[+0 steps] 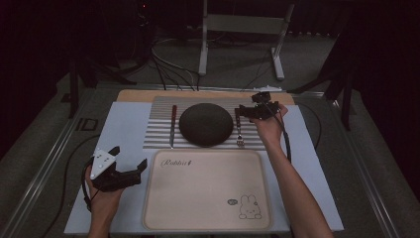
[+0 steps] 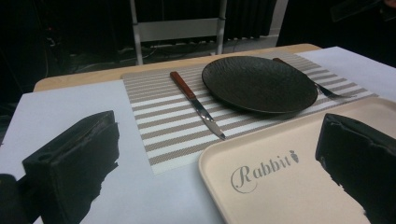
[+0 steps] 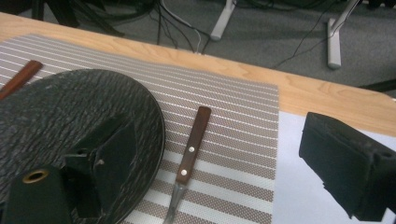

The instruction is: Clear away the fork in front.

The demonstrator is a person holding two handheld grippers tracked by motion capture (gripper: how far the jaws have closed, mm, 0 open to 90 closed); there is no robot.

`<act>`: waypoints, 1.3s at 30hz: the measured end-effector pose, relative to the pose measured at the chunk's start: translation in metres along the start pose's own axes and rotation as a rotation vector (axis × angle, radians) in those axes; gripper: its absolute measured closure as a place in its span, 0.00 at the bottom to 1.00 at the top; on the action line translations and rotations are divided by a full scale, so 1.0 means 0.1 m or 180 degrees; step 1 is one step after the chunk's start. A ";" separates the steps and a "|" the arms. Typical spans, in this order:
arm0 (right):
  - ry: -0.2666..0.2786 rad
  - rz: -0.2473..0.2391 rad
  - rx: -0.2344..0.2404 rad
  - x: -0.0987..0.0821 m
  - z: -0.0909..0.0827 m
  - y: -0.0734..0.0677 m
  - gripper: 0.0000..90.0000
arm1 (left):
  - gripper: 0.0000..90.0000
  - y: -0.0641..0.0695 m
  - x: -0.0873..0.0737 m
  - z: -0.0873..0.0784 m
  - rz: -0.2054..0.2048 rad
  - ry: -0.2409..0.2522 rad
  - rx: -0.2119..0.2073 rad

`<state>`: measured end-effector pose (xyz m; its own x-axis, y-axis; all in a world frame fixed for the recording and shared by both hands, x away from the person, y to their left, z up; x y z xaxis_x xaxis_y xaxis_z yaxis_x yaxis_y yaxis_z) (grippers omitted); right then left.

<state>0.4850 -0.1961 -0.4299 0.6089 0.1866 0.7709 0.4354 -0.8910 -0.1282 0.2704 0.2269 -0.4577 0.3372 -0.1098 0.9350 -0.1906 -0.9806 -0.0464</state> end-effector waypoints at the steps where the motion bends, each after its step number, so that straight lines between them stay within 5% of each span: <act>1: -0.0011 0.0007 0.0004 0.00 0.03 0.00 0.13 | 0.00 -0.01 0.00 0.00 -0.0001 -0.0003 0.0003; 25: -0.0398 0.0228 0.0015 -0.19 0.52 0.12 0.13 | 0.00 -0.03 -0.01 -0.03 -0.0078 0.0028 0.0036; 35: -0.0581 0.0340 0.0019 -0.32 0.74 0.16 0.19 | 0.00 -0.08 -0.02 -0.04 -0.0135 0.0046 0.0056; 39: -0.0638 0.0358 0.0022 -0.37 0.82 0.14 0.30 | 0.00 -0.08 -0.02 -0.05 -0.0149 0.0048 0.0059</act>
<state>0.5234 -0.1813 -0.5112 0.7731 0.1653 0.6123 0.3615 -0.9082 -0.2111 0.2670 0.2361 -0.4573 0.3315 -0.0614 0.9415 -0.1578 -0.9874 -0.0089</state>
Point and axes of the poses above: each handheld gripper's, and its own axes: z roughly forward along the jaws, x roughly out of its top, y roughly to its right, the point moved 2 cm from there along z, roughly forward along the jaws, and after that the axes turned 14 degrees about x, right-handed, at the moved point
